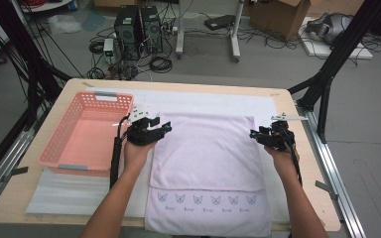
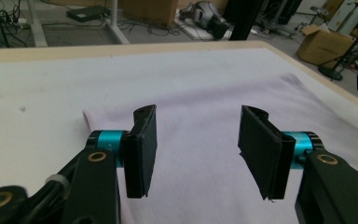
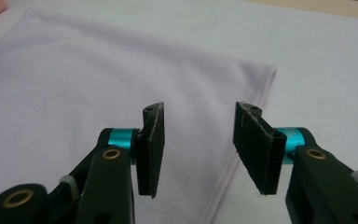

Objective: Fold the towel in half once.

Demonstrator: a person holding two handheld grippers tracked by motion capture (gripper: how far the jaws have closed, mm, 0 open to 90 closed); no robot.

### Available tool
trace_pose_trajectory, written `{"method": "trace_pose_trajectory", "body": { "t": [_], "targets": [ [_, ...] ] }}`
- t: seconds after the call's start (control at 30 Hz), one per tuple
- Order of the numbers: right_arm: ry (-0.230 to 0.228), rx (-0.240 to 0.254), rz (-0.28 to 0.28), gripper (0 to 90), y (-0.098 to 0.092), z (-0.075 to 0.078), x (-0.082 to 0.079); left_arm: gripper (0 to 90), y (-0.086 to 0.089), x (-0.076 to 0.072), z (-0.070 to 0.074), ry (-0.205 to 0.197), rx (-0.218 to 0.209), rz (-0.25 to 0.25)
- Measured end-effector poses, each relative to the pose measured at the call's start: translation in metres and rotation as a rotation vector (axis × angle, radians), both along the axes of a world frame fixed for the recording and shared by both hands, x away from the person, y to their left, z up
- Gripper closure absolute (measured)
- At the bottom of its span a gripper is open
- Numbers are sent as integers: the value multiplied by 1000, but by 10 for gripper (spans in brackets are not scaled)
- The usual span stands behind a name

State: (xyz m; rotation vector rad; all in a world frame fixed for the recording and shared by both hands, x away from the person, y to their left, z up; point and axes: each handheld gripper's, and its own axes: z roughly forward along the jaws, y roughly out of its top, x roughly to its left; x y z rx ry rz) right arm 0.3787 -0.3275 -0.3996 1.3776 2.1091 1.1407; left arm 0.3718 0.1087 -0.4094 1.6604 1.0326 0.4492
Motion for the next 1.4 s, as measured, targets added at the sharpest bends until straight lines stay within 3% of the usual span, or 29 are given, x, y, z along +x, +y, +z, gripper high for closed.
{"method": "trace_pose_trajectory", "body": {
  "t": [0.3,0.57,0.87,1.07,1.17,1.33,1.4],
  "targets": [
    [-17,-13,8,539,0,-10,-41,483,7,-47,-18,6,50,-35],
    [-15,-3,3,553,-11,-24,-79,527,17,-75,-28,58,49,-78],
    [-27,-1,-5,553,-16,-29,-119,416,29,-107,-39,103,57,-104],
    [-41,-10,-36,553,-17,-31,-147,554,37,-127,-42,127,34,-74],
    [-44,-24,-39,553,-16,-31,-157,640,36,-132,-44,154,66,-94],
    [-43,-1,-74,554,-18,-29,-167,649,34,-133,-45,181,79,-114],
    [-33,-18,-62,562,-15,-31,-166,646,31,-134,-46,185,97,-119]
  ]
}}
